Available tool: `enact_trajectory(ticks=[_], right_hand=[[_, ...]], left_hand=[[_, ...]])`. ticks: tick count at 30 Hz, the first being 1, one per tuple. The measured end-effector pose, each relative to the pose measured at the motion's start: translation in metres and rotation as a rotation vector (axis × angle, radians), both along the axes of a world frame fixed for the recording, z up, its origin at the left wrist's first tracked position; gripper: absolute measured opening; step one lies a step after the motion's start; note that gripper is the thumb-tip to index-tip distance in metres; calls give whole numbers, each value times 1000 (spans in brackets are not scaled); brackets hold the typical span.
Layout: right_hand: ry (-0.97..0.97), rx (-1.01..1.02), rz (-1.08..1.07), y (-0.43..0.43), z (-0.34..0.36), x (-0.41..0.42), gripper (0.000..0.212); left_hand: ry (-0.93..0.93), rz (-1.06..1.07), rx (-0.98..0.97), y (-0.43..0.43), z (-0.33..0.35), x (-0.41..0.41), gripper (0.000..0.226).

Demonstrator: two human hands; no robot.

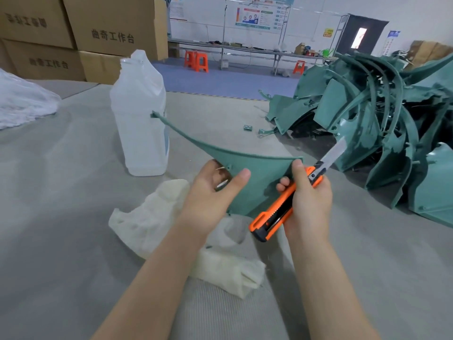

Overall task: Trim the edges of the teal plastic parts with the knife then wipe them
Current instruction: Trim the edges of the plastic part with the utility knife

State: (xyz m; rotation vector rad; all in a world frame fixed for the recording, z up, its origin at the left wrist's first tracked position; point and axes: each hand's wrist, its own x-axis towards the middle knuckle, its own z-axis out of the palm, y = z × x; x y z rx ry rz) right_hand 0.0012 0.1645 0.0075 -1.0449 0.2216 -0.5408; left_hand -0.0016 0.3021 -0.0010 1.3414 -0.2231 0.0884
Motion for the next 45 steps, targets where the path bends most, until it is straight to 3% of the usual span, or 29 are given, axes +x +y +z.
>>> enact_trajectory(ticks=[3, 10, 15, 22, 32, 45], right_hand=[[8, -77, 51, 3, 2, -2, 18], [67, -352, -14, 4, 3, -5, 13], [171, -347, 175, 0, 2, -7, 31], [142, -572, 308, 9, 0, -12, 11], [224, -693, 333, 10, -5, -9, 40], [179, -725, 418, 17, 2, -17, 43]], left_hand=[[-26, 104, -26, 5, -1, 4, 17], [-81, 300, -6, 7, -2, 10, 9], [-81, 429, -28, 18, -2, 16, 11], [-157, 460, 75, 23, -6, 18, 18], [-242, 456, 194, 20, -5, 11, 21], [-254, 438, 201, 22, -5, 12, 20]])
